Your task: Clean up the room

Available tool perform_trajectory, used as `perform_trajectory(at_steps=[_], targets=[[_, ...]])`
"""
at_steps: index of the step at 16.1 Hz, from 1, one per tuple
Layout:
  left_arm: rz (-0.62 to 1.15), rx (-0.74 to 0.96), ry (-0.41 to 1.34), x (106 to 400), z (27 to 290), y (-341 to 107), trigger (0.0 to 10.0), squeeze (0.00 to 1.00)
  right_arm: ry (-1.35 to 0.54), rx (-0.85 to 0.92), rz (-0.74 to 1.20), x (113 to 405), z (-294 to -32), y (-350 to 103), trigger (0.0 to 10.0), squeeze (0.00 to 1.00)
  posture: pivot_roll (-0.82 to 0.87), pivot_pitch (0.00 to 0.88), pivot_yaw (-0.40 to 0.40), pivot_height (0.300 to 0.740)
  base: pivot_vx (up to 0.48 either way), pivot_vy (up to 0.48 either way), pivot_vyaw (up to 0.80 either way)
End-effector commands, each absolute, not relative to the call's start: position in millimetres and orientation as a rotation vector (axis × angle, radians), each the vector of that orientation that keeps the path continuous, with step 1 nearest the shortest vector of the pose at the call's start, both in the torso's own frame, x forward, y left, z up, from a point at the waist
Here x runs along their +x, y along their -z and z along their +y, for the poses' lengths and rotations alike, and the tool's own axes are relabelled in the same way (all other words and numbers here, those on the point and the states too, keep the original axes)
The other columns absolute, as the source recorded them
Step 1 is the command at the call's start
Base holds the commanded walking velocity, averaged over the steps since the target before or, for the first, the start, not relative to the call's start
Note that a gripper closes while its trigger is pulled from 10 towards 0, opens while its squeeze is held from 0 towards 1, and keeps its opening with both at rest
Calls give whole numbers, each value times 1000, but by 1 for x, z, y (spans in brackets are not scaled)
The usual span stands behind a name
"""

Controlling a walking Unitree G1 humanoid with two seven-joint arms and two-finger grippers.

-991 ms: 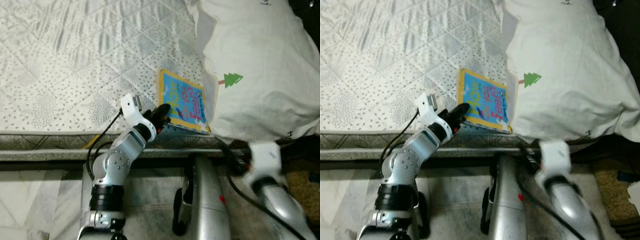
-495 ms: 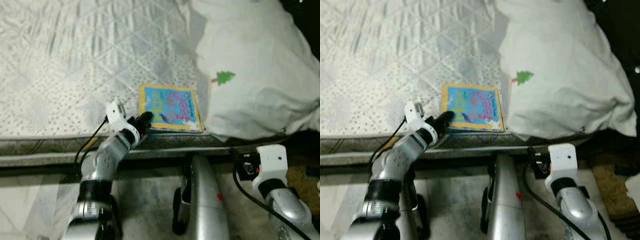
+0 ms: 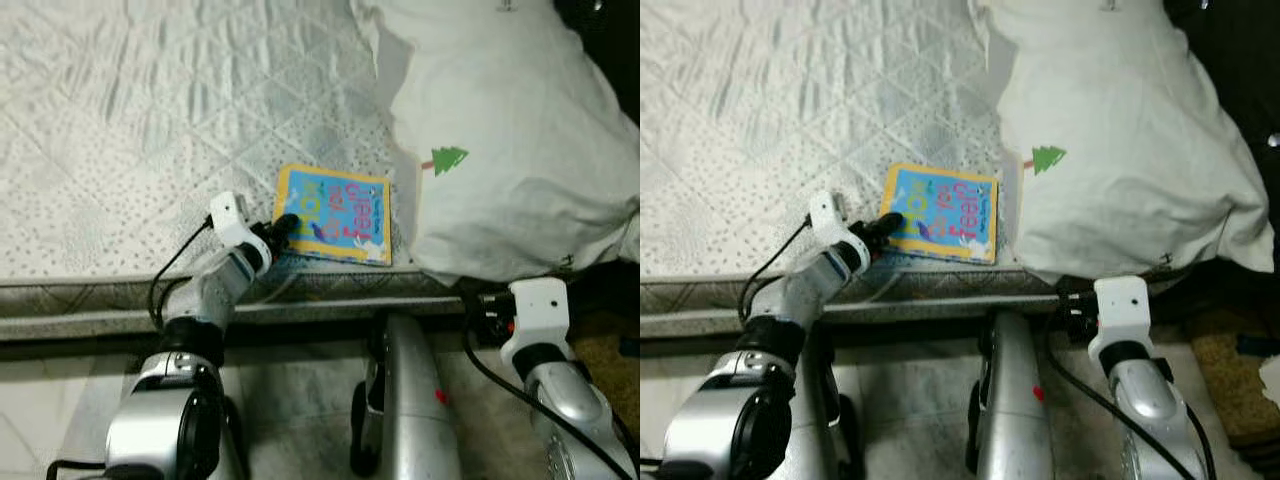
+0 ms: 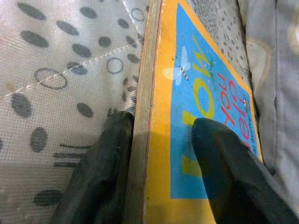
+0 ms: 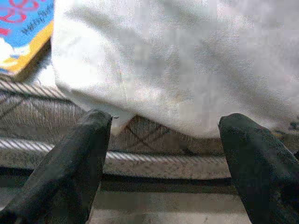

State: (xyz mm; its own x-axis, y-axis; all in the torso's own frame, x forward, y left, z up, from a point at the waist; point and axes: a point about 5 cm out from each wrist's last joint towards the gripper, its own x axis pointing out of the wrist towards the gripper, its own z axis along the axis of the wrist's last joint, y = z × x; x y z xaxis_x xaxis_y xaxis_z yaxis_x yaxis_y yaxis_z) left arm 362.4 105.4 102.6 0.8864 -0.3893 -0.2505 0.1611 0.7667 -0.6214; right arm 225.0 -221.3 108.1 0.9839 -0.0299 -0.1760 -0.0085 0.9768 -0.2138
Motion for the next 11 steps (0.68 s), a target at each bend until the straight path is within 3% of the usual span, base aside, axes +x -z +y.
perform_trajectory(at_steps=[1,11], targets=[[415,-608,325,359,99,-95,10000,1000,29,-228,195,223,-227,-105,10000,0,-161,161,-40,520,0,0,0],[491,-540,453,359,59,-90,10000,1000,39,-217,118,250,-222,-110,10000,0,-149,98,-13,520,0,0,0]])
